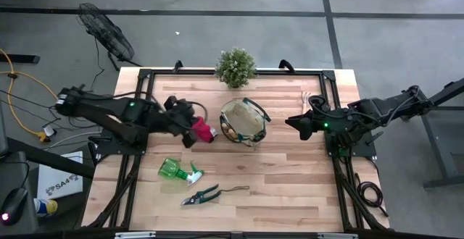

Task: Pick & Place Garden tools in Gardening bag
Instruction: Adjust the gardening bag on the table

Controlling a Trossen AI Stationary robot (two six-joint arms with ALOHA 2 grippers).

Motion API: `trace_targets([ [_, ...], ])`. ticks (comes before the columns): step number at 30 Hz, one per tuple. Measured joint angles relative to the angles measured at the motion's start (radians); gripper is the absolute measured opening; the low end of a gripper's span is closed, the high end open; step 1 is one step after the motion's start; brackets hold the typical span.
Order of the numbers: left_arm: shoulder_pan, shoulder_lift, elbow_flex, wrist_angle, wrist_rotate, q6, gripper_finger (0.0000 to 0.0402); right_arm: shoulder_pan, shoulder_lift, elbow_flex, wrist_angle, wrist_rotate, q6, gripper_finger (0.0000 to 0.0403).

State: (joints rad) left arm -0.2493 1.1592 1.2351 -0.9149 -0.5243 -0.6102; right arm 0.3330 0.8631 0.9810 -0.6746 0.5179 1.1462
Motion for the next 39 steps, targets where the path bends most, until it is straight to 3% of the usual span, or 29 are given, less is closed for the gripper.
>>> trace_targets([
  [8,0.000,-0.303,-0.317,0.247,0.039,0.031,0.0000,0.000,0.000,0.000,0.000,0.000,0.000,0.0129],
  [22,0.000,-0.741,-0.712,0.523,0.078,0.056,0.0000,0.000,0.000,0.000,0.007,0.000,0.000,0.0129],
  [27,0.000,-0.847,-0.825,0.640,0.100,0.074,0.0000,0.000,0.000,0.000,0.018,0.003,-0.015,0.0129],
  [31,0.000,-0.892,-0.885,0.700,0.120,0.122,0.0000,-0.015,0.000,0.000,0.015,0.010,-0.136,0.0129],
  [35,0.000,-0.931,-0.942,0.769,0.122,0.146,0.0000,-0.097,0.000,0.000,-0.004,-0.004,-0.156,0.0129],
  [39,0.000,-0.982,-1.019,0.864,0.122,0.156,0.0000,-0.229,0.000,0.000,-0.079,-0.110,-0.151,0.0129],
])
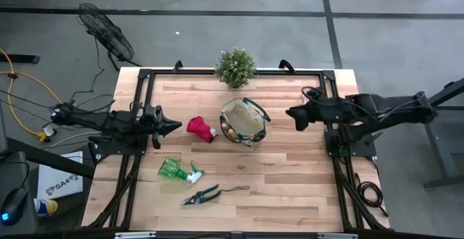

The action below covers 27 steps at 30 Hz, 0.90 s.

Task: Pick & Place Garden tools in Gardening bag
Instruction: Adjust the gardening bag on the table

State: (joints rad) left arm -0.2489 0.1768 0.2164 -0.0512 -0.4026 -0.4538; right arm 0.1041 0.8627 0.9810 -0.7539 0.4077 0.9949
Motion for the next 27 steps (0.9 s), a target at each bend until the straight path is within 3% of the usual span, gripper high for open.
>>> trace_targets([
  [5,0.000,-0.079,-0.094,0.124,0.000,0.004,0.0000,-0.182,0.000,0.000,-0.123,-0.112,0.004,0.0129],
  [13,0.000,-0.172,-0.145,0.150,0.007,0.036,0.0000,-0.409,0.023,0.000,-0.267,-0.160,0.061,0.0129],
  [19,0.000,-0.171,-0.148,0.235,0.051,0.131,0.0000,-0.505,0.120,0.000,-0.340,-0.124,0.045,0.0129],
  [27,0.000,-0.170,-0.148,0.241,0.041,0.116,0.0000,-0.545,0.306,0.000,-0.326,-0.126,-0.027,0.0129],
])
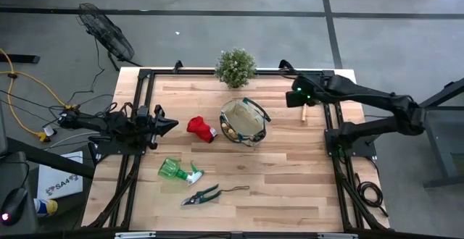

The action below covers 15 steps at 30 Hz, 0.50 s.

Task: Pick & Place Garden tools in Gardening bag
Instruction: Adjust the gardening bag on the table

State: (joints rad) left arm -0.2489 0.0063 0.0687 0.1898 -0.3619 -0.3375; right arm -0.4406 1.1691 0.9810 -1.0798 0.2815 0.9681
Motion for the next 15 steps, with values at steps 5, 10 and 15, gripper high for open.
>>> trace_targets([
  [5,0.000,0.000,0.000,0.003,0.004,-0.016,0.0000,0.029,0.048,0.000,0.025,-0.031,-0.064,0.0129],
  [10,0.000,0.000,0.000,0.003,-0.008,-0.034,0.0000,0.078,0.032,0.000,0.030,-0.056,-0.081,0.0129],
  [15,0.000,0.000,0.000,-0.004,-0.008,-0.034,0.0000,0.126,0.027,0.000,0.072,-0.082,-0.072,0.0129],
])
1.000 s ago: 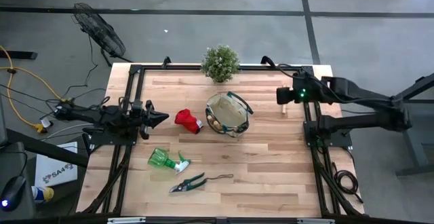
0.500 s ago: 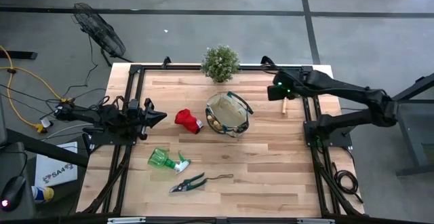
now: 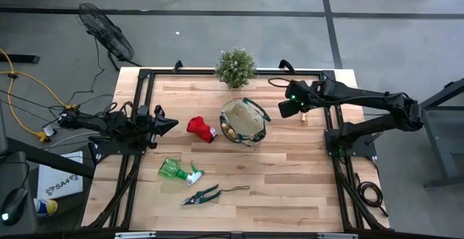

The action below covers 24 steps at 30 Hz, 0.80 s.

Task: Pick & Place Garden tools in Gardening bag
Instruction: Adjust the gardening bag on the table

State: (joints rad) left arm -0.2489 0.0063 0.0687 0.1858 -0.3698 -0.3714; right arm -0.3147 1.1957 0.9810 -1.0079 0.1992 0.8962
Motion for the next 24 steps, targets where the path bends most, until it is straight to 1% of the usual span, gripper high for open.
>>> trace_targets([
  [5,0.000,0.000,0.000,-0.002,-0.009,-0.021,0.0000,0.026,0.000,0.000,0.014,0.004,0.024,0.0129],
  [10,0.000,0.000,0.000,-0.020,-0.016,-0.052,0.0000,0.027,0.000,0.000,0.014,0.002,0.026,0.0129],
  [18,0.000,0.001,0.000,-0.054,-0.081,-0.053,0.0000,0.027,0.000,0.000,0.013,0.002,0.025,0.0129],
  [24,0.000,0.001,0.000,-0.070,-0.107,-0.053,0.0001,0.027,0.000,0.000,0.012,0.000,0.024,0.0129],
])
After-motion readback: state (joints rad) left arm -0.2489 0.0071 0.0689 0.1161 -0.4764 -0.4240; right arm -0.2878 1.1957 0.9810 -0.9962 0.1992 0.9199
